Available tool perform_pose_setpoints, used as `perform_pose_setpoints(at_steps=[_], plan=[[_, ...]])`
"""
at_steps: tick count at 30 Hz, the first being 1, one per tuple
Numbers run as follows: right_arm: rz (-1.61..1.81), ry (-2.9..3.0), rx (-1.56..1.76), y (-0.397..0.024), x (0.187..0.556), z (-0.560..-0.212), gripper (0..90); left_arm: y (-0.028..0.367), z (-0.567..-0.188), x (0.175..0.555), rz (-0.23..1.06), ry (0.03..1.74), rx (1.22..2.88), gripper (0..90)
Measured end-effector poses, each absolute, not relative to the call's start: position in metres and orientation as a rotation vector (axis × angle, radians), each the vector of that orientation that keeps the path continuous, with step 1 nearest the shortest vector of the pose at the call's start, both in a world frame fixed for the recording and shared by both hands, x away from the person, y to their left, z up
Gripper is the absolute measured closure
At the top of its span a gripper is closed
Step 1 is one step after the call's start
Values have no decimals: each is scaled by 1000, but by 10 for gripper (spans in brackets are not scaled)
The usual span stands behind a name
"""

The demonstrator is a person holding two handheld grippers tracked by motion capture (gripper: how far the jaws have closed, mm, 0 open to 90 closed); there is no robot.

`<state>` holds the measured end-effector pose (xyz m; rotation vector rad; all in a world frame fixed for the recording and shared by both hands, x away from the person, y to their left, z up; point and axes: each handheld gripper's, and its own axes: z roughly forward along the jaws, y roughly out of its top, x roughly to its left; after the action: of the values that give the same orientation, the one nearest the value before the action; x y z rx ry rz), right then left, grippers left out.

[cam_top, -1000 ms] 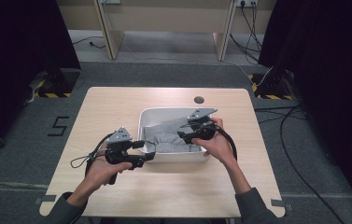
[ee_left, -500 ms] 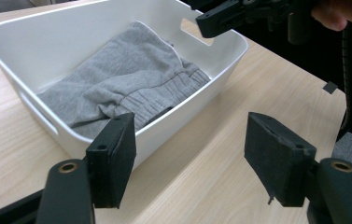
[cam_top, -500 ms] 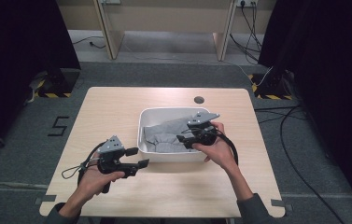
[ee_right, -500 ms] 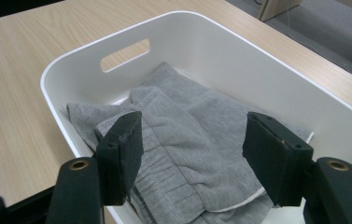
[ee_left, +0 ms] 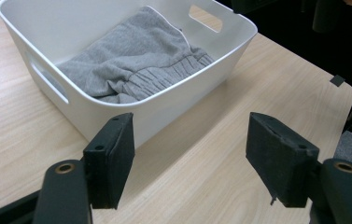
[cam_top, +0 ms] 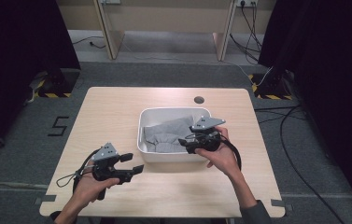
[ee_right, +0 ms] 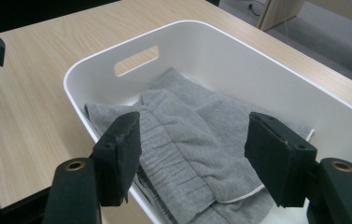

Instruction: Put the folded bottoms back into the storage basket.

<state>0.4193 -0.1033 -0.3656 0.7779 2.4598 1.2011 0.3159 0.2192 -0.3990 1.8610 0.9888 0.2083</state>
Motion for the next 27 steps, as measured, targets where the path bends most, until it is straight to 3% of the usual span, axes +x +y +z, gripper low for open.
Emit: perform_pose_setpoints(at_steps=[27], plan=[[1260, 2441, 768, -119, 383, -376, 366, 220, -426, 303, 190, 1025, 1898, 319]])
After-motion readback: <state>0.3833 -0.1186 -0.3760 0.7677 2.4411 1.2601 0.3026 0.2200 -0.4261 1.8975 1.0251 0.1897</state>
